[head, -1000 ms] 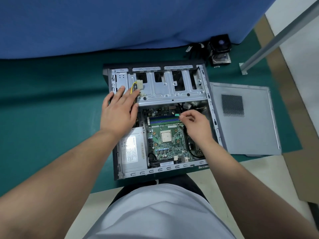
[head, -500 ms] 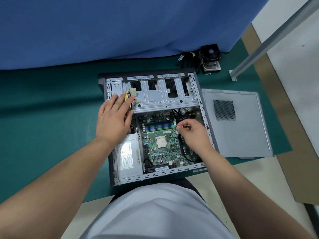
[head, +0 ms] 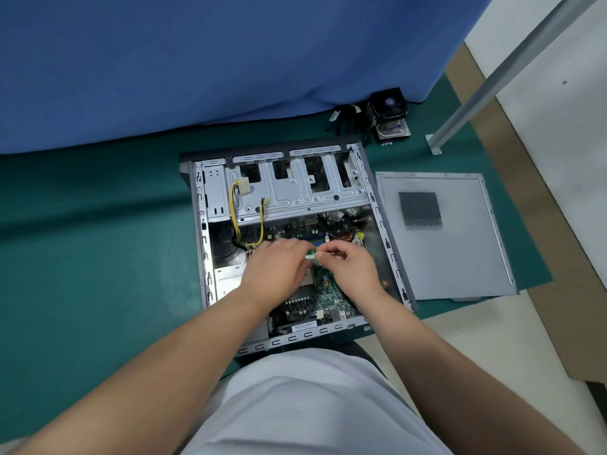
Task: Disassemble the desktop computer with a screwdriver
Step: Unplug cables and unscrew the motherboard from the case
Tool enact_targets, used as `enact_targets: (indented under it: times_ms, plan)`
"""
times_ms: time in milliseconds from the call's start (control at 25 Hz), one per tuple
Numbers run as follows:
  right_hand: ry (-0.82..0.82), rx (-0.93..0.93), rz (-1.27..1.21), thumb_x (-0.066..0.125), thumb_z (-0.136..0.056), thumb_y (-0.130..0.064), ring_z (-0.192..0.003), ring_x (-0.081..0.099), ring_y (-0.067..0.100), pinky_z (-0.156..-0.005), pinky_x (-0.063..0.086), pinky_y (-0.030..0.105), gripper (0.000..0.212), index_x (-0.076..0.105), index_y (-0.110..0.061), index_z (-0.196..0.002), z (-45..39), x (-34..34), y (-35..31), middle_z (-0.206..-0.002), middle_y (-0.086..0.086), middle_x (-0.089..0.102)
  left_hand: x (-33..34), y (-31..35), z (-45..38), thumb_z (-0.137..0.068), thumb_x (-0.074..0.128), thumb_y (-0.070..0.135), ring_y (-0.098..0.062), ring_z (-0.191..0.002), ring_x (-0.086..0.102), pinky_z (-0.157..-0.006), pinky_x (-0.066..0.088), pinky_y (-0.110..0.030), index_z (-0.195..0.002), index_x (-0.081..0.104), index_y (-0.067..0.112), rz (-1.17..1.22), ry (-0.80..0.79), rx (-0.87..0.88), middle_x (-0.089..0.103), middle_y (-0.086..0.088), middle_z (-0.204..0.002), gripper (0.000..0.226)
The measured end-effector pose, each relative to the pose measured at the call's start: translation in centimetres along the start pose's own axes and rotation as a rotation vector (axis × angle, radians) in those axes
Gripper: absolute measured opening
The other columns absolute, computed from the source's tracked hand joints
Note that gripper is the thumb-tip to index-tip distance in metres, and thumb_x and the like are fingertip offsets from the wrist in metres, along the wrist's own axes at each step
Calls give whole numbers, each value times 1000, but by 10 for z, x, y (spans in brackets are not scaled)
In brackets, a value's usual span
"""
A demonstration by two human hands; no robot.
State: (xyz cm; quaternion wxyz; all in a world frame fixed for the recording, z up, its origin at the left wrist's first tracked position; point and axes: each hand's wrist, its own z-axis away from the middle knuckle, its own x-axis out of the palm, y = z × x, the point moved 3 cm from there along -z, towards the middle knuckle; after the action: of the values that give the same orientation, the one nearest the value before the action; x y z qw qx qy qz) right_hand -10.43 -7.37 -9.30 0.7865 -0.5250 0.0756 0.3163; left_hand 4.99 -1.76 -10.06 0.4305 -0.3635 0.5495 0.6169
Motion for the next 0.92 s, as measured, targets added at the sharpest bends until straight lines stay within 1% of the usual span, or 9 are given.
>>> enact_targets:
  times_ms: [160, 240, 360, 440, 560, 640, 760, 840, 920]
  plan:
    - [-48, 27, -8, 75, -91, -28, -48, 49, -2, -48, 36, 12, 7, 77, -34, -91, 0, 1, 5, -67, -17, 69, 3, -4, 2, -105, 41, 46, -16, -101, 67, -81, 46, -34, -118, 65, 28, -80, 39, 18, 72, 9, -107, 33]
    - [16, -24, 44, 71, -95, -27, -54, 57, -4, -51, 40, 9, 12, 74, -32, -106, -1, -4, 6, -91, -14, 70, 4, -4, 3, -105, 42, 46, -18, -93, 68, -76, 46, -34, -113, 66, 27, -74, 73, 23, 72, 8, -99, 31]
    - [96, -164, 331, 61, -100, -16, -96, 66, 4, -90, 51, 22, 37, 58, -18, -137, -15, -13, 1, -141, -3, 50, 2, -2, 3, -104, 45, 44, -18, -85, 68, -72, 49, -34, -107, 66, 26, -34, 129, 16, 71, 9, -90, 28]
    - [-41, -92, 566, 57, -101, -15, -125, 58, 23, -108, 45, 35, 47, 48, -10, -148, -28, -12, 1, -155, 4, 40, 1, -1, 2, -103, 43, 44, -18, -79, 66, -68, 46, -33, -101, 64, 26, -36, 147, 24, 69, 9, -82, 27]
    - [-193, 37, 766, 55, -102, -21, -126, 54, 33, -102, 50, 42, 37, 58, -11, -137, -34, -7, 3, -136, 14, 59, 0, 0, 2, -104, 40, 46, -19, -73, 64, -63, 39, -32, -96, 59, 26, -53, 143, 9, 65, 9, -74, 29]
    - [-147, -18, 824, 53, -102, -24, -124, 49, 31, -97, 50, 42, 33, 63, -20, -132, -25, -6, -1, -121, 11, 67, -2, 1, 3, -105, 38, 48, -19, -72, 64, -61, 33, -32, -93, 57, 27, -73, 124, -9, 65, 8, -73, 31]
    - [-62, -153, 872, 50, -102, -30, -122, 45, 27, -97, 37, 40, 36, 62, -27, -136, -11, -10, -11, -124, 3, 69, -4, 2, -3, -102, 40, 53, -19, -79, 65, -60, 31, -31, -97, 60, 33, -6, -18, -154, 68, 9, -78, 29]
    - [-114, -120, 714, 49, -103, -26, -110, 58, 24, -90, 42, 34, 37, 61, -24, -138, -12, -14, -19, -127, 3, 69, -7, 6, -15, -98, 50, 50, -20, -83, 67, -63, 45, -31, -95, 65, 32, 219, -221, -313, 71, 9, -85, 24]
    - [-158, -52, 520, 50, -103, -20, -90, 62, 15, -76, 44, 24, 33, 65, -23, -133, -12, -17, -25, -123, 0, 71, -9, 12, -25, -95, 63, 27, -25, -84, 73, -72, 62, -41, -92, 73, 18, 766, -286, -545, 77, -3, -92, 14]
